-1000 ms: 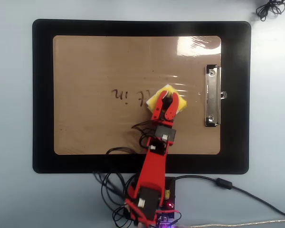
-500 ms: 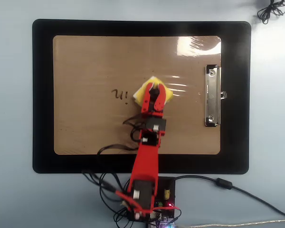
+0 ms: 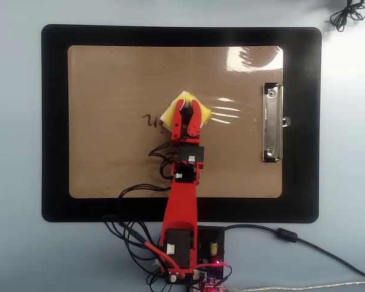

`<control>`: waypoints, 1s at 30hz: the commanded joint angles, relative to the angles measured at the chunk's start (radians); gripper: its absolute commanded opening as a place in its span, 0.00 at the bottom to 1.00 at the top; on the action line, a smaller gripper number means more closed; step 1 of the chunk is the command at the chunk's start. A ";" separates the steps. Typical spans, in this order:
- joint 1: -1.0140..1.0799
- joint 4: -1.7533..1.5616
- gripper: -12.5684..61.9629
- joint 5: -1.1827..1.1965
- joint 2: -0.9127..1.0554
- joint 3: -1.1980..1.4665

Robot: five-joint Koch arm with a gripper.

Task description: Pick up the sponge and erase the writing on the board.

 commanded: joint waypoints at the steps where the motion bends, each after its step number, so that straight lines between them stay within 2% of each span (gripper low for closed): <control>1: 0.000 0.009 0.06 -0.023 0.040 0.060; 2: -0.006 0.008 0.06 -0.021 0.107 0.143; 6: -0.049 0.018 0.06 -0.023 0.601 0.575; 7: -0.049 0.034 0.06 -0.023 0.598 0.577; 9: -0.051 0.041 0.06 -0.023 0.457 0.462; 12: -0.051 0.034 0.06 -0.021 0.044 0.067; 13: -0.054 0.034 0.06 -0.020 0.002 0.009; 14: -0.058 0.038 0.06 -0.021 0.046 0.063; 18: -0.169 0.043 0.06 -0.049 0.468 0.468; 20: -0.187 0.048 0.06 -0.071 0.391 0.430; 24: -0.178 0.051 0.06 -0.067 -0.003 0.000; 25: -0.183 0.052 0.06 -0.067 -0.012 -0.035; 27: -0.186 0.057 0.06 -0.067 0.061 0.066; 30: -0.232 0.064 0.06 -0.074 0.419 0.408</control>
